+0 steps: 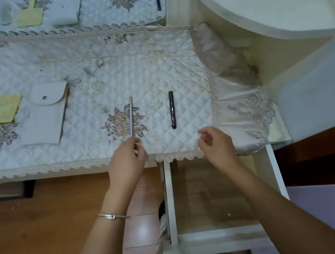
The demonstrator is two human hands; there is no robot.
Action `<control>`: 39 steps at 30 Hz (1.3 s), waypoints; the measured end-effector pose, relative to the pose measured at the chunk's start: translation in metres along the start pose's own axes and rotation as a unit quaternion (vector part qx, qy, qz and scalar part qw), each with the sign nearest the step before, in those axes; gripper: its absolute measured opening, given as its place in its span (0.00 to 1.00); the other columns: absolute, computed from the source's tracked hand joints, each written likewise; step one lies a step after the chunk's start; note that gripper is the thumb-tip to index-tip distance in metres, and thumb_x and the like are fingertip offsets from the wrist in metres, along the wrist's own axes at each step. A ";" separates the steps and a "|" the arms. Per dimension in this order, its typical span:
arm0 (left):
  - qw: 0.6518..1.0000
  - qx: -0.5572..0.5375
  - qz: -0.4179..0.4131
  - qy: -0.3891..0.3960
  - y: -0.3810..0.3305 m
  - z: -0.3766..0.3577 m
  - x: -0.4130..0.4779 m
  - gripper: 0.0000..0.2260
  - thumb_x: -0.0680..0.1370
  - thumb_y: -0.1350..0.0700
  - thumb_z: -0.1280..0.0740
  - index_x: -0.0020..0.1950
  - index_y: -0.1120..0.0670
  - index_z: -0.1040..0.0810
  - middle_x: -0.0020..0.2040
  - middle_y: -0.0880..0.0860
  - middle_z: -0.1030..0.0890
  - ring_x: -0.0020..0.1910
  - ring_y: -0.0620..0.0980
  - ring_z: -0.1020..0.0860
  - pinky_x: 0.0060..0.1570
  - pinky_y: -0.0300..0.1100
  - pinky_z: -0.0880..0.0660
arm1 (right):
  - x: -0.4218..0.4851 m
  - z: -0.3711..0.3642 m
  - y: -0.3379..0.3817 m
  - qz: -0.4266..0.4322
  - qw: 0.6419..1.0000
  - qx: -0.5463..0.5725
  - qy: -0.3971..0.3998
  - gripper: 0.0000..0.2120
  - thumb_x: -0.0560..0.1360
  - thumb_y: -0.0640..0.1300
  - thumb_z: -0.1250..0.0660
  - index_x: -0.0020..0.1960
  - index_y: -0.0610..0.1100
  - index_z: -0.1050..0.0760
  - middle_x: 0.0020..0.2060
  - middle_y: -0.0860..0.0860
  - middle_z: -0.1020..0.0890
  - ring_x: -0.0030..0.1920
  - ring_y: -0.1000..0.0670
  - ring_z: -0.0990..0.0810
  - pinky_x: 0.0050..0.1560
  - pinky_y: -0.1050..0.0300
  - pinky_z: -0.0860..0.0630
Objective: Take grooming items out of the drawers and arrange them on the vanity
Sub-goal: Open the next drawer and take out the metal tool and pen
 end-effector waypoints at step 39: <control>0.962 0.214 -0.169 0.018 -0.030 -0.123 -0.105 0.36 0.60 0.51 0.21 0.64 0.53 0.33 0.64 0.58 0.25 0.65 0.59 0.32 0.61 0.56 0.28 | -0.067 0.065 -0.155 0.066 0.955 -0.289 -0.019 0.38 0.65 0.52 0.26 0.70 0.45 0.37 0.69 0.44 0.31 0.68 0.40 0.33 0.66 0.42 0.34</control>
Point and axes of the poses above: each hand's wrist, its own x-axis towards the middle knuckle, its own z-axis out of the back of the hand, y = z × x, the point moved 8 cm from there along x, towards the middle knuckle
